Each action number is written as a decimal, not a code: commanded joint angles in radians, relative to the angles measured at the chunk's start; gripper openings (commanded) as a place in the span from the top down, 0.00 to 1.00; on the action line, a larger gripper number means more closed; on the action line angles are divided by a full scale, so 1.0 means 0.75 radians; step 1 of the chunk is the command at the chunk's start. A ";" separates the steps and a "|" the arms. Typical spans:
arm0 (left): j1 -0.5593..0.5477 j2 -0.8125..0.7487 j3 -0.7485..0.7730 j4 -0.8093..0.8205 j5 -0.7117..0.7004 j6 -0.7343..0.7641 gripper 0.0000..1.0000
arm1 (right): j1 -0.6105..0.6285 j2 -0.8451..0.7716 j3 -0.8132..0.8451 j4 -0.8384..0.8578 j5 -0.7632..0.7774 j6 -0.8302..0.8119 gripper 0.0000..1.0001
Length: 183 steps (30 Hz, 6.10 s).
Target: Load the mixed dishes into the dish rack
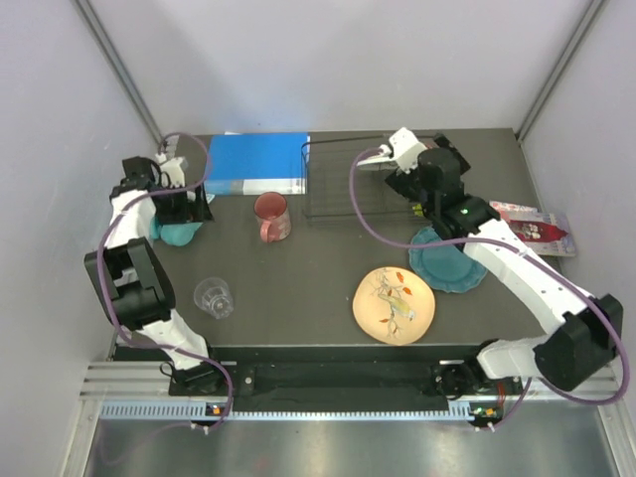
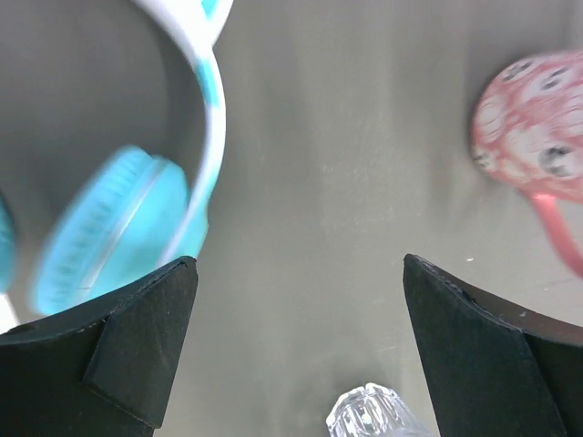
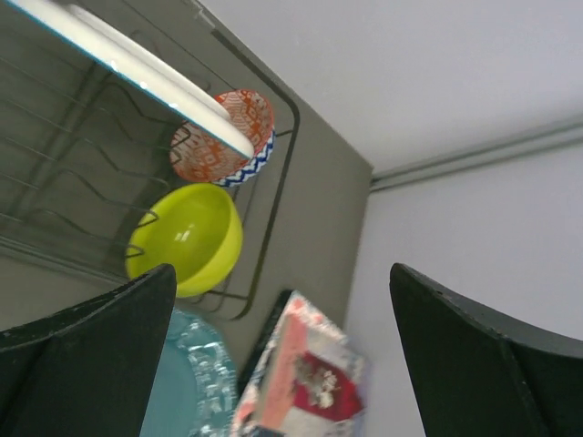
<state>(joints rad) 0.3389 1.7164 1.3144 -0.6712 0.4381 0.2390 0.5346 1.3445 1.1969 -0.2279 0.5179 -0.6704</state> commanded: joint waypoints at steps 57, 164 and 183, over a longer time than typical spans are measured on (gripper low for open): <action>-1.434 -0.012 -0.360 0.361 -0.310 0.778 0.01 | -0.159 -0.210 -0.964 -0.187 -0.876 1.827 0.19; -1.248 0.029 0.150 -0.109 -0.169 0.260 0.01 | -0.038 -0.236 -0.361 -0.258 -1.151 1.138 1.00; -0.824 -0.370 0.227 -0.291 -0.038 0.172 0.01 | 0.205 -0.449 -0.092 0.412 -0.300 -0.300 1.00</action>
<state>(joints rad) -0.3237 1.4765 1.4826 -0.8696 0.3706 0.3988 0.6388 1.0275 1.0626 -0.3645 0.2176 -0.4175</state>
